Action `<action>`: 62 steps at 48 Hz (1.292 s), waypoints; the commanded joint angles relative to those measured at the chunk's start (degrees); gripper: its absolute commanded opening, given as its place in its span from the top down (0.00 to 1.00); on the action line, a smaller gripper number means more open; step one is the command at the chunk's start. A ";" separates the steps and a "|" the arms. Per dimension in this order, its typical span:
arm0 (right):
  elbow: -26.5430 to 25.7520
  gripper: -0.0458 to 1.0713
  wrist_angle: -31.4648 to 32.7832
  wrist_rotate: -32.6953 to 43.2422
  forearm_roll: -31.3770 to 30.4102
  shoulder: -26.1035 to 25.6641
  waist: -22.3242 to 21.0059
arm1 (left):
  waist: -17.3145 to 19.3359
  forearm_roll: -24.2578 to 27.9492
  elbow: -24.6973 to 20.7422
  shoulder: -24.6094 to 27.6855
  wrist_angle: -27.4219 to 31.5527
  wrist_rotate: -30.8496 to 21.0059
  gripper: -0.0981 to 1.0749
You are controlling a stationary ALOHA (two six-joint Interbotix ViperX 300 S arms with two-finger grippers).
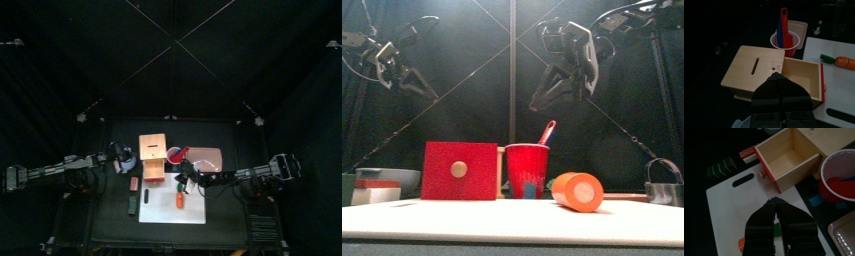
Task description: Close drawer
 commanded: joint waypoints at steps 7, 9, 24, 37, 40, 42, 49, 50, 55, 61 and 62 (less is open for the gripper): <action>-1.58 0.66 -0.97 0.18 -0.09 -0.53 0.18 | 1.14 1.14 -1.05 0.18 -0.70 0.18 0.91; -2.11 0.66 -1.58 0.18 0.00 0.00 0.18 | 1.93 1.67 -1.49 0.26 -1.41 -0.09 0.91; -11.43 0.66 -9.05 -0.09 -0.26 12.39 2.46 | 14.94 1.49 -12.83 12.66 -4.48 0.26 0.91; -16.70 0.66 -9.32 -0.09 -1.05 22.50 2.20 | 19.60 7.03 -28.30 33.40 0.62 0.26 0.91; -17.67 0.66 -9.32 -0.09 -1.14 23.82 2.20 | 19.69 8.61 -31.46 37.62 2.64 0.26 0.91; -18.28 0.66 -9.32 -0.09 -1.23 24.70 2.11 | 19.69 10.02 -34.10 40.69 4.75 0.26 0.91; -21.53 0.66 -8.09 -0.18 -1.58 28.13 2.11 | 19.42 12.39 -39.11 47.55 11.95 0.26 0.91; -21.88 0.66 -7.47 -0.18 -1.67 28.56 2.11 | 19.34 12.57 -39.46 48.34 12.83 0.26 0.91; -24.08 0.66 -4.22 -0.26 -1.85 30.41 2.11 | 19.25 14.06 -40.43 50.89 16.17 0.35 0.91; -25.84 0.66 0.53 -0.26 -3.43 31.38 2.11 | 17.75 14.59 -40.08 51.59 16.52 0.35 0.91; -26.10 0.66 1.23 -0.26 -3.87 31.38 2.11 | 17.58 14.59 -39.90 51.59 16.44 0.44 0.91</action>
